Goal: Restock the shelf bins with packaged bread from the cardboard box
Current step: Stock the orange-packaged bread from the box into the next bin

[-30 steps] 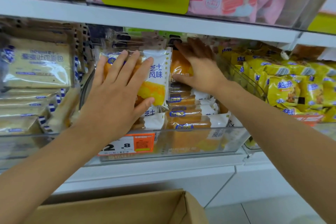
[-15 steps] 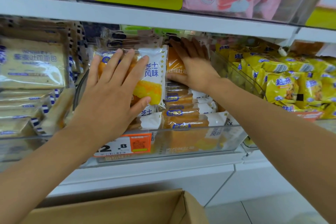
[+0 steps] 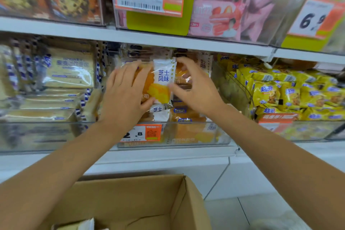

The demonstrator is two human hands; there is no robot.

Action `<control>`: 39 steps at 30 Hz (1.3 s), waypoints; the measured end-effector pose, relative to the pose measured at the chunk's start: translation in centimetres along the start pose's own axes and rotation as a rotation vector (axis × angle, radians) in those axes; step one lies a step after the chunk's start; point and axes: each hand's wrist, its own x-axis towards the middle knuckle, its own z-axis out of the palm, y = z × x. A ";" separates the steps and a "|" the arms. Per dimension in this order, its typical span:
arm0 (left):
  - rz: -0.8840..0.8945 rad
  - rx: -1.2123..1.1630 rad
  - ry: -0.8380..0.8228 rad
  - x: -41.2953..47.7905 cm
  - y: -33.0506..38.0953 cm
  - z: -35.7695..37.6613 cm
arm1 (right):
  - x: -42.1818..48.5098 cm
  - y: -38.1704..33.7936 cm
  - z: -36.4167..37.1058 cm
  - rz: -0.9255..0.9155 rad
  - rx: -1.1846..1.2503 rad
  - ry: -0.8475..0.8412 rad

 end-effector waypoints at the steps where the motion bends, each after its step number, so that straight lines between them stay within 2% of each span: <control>1: -0.004 0.011 0.012 -0.2 -0.1 -0.2 | -0.3 -0.6 0.3 -0.004 -0.019 -0.033; 6: 0.055 -0.070 -0.132 -0.4 -0.8 -1.5 | -0.3 -1.6 1.4 0.121 -0.011 -0.026; 10: 0.050 -0.175 -0.122 -2.9 -1.6 -3.3 | -2.5 -3.8 1.1 0.108 -0.211 0.060; 12: 0.015 -0.225 -0.125 -5.8 -1.9 -4.2 | -4.5 -5.6 1.3 0.093 -0.222 0.038; 15: -0.162 -0.372 -0.247 -11.6 -1.7 -5.8 | -8.3 -8.4 2.8 0.087 -0.205 -0.082; 18: -0.351 -0.419 -0.471 -18.8 -2.4 -6.0 | -13.5 -10.2 6.2 0.080 -0.148 -0.234; 22: -0.589 -0.456 -0.765 -29.8 -4.7 -4.7 | -21.9 -10.0 12.8 0.187 -0.032 -0.525; 24: -0.727 -0.479 -0.862 -34.8 -5.6 -3.7 | -25.9 -9.3 16.2 0.265 -0.019 -0.672; 27: -0.922 -0.550 -0.903 -40.4 -6.7 -1.5 | -30.8 -7.9 20.4 0.354 -0.045 -0.859; 30: -0.910 -0.492 -0.959 -43.9 -7.8 1.8 | -33.8 -6.6 23.4 0.467 -0.015 -0.941; 36: -0.780 -0.280 -1.165 -46.9 -7.9 6.7 | -35.7 -5.3 27.5 0.561 0.118 -0.924; 39: -0.771 -0.269 -1.099 -47.4 -8.0 6.9 | -35.6 -5.4 28.7 0.622 0.170 -0.941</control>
